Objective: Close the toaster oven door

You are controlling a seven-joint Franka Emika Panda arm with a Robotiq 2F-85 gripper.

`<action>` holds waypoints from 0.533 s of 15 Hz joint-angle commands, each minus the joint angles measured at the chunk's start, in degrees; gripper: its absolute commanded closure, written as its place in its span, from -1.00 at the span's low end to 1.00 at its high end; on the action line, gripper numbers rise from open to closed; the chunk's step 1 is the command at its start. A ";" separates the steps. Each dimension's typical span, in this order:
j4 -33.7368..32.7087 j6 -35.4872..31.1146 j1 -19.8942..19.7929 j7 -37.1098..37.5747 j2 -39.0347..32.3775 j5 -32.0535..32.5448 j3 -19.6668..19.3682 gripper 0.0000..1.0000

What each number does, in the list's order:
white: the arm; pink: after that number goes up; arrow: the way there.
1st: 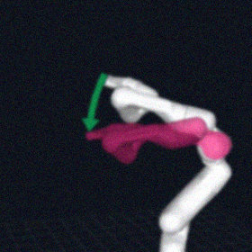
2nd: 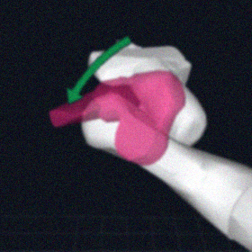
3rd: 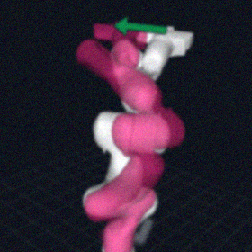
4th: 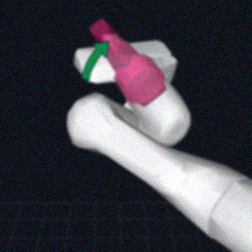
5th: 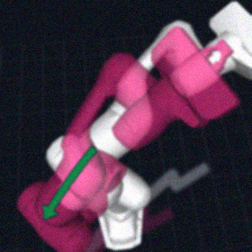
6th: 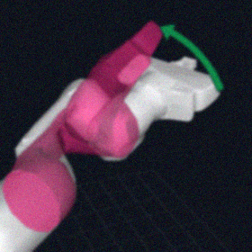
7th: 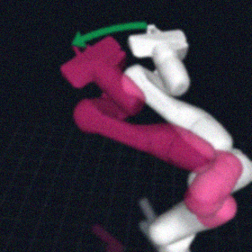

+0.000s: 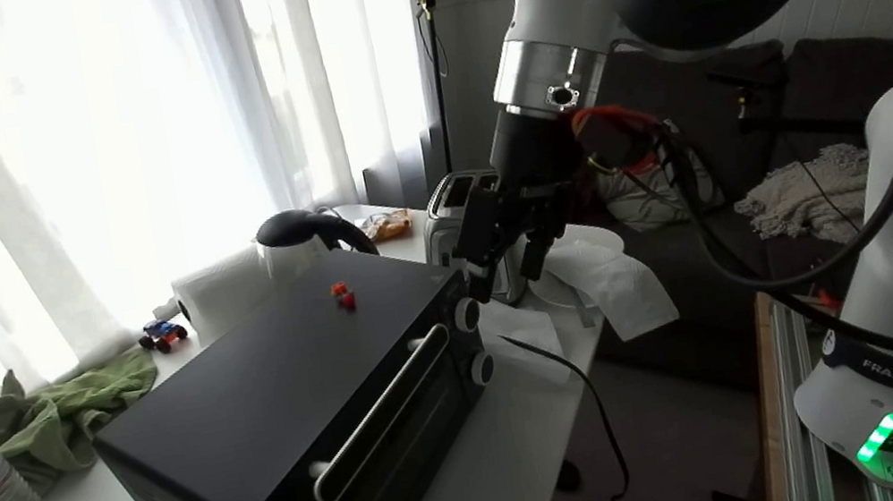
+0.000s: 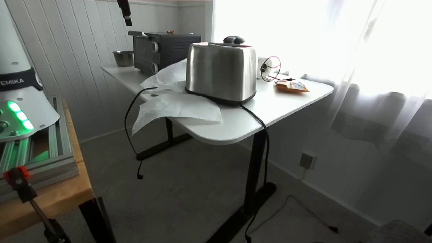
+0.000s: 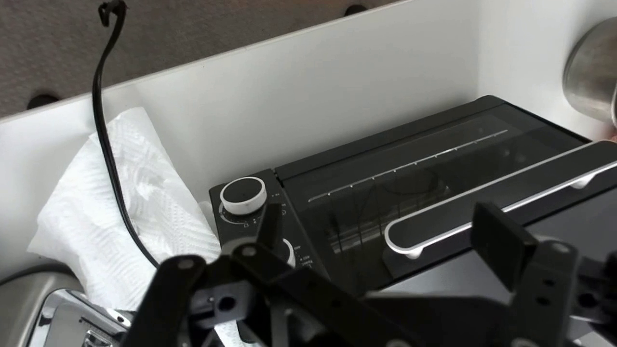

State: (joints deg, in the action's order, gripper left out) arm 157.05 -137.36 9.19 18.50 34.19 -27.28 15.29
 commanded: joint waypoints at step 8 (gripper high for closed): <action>0.03 -1.27 1.34 1.10 -0.06 1.99 -1.06 -1.00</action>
